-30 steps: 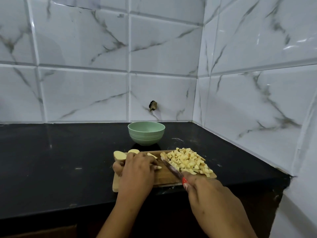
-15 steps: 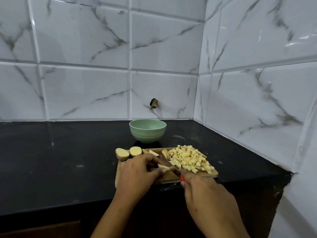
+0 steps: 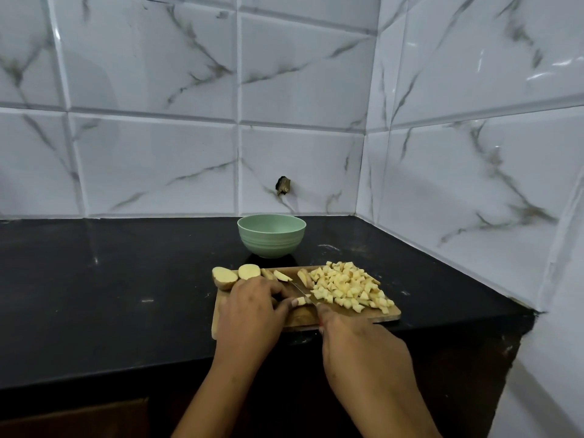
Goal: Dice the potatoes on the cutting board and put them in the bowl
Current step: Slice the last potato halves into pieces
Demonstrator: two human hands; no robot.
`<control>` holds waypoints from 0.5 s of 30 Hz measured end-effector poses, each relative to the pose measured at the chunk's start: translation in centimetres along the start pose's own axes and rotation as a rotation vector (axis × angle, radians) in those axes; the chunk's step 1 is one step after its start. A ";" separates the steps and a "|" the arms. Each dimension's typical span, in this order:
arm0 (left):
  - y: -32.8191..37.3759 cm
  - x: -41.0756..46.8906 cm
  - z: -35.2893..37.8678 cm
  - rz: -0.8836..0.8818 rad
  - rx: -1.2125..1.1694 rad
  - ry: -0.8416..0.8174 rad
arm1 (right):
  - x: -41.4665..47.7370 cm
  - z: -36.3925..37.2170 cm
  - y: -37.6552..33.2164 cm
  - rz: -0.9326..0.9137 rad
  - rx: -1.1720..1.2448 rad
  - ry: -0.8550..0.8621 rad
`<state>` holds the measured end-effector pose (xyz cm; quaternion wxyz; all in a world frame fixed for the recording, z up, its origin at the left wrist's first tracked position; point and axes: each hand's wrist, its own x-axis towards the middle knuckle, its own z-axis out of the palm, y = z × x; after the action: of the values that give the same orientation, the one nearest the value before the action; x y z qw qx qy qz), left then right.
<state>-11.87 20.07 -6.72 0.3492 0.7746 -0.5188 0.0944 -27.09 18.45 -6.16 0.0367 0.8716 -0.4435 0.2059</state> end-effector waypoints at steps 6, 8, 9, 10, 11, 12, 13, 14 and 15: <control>0.4 -0.2 -0.3 -0.006 -0.036 0.013 | 0.5 -0.7 0.2 -0.008 -0.005 0.056; 0.4 -0.2 -0.2 0.001 -0.009 0.024 | 0.0 -0.9 0.4 -0.021 0.012 0.071; 0.4 -0.2 -0.2 0.005 -0.002 0.026 | -0.3 -0.9 0.4 -0.031 0.026 0.060; 0.5 -0.2 -0.1 0.007 0.001 0.026 | -0.5 -1.0 0.3 -0.042 0.040 0.043; 0.5 -0.2 -0.1 0.007 0.005 0.028 | -0.6 -1.0 0.1 -0.052 0.045 0.021; 0.5 -0.2 -0.1 0.007 0.012 0.027 | -0.6 -0.9 -0.2 -0.058 0.042 0.002; 0.5 -0.1 0.0 0.007 0.015 0.024 | -0.5 -0.9 -0.6 -0.059 0.030 -0.013; 0.5 0.0 0.0 0.006 0.013 0.016 | -0.3 -0.7 -0.8 -0.060 0.019 -0.023; 0.4 0.0 0.0 0.004 0.006 0.001 | -0.1 -0.6 -1.1 -0.056 0.009 -0.031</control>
<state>-12.20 19.99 -6.51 0.3469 0.7746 -0.5198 0.0971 -26.49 19.34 -5.50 0.0317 0.8868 -0.4186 0.1933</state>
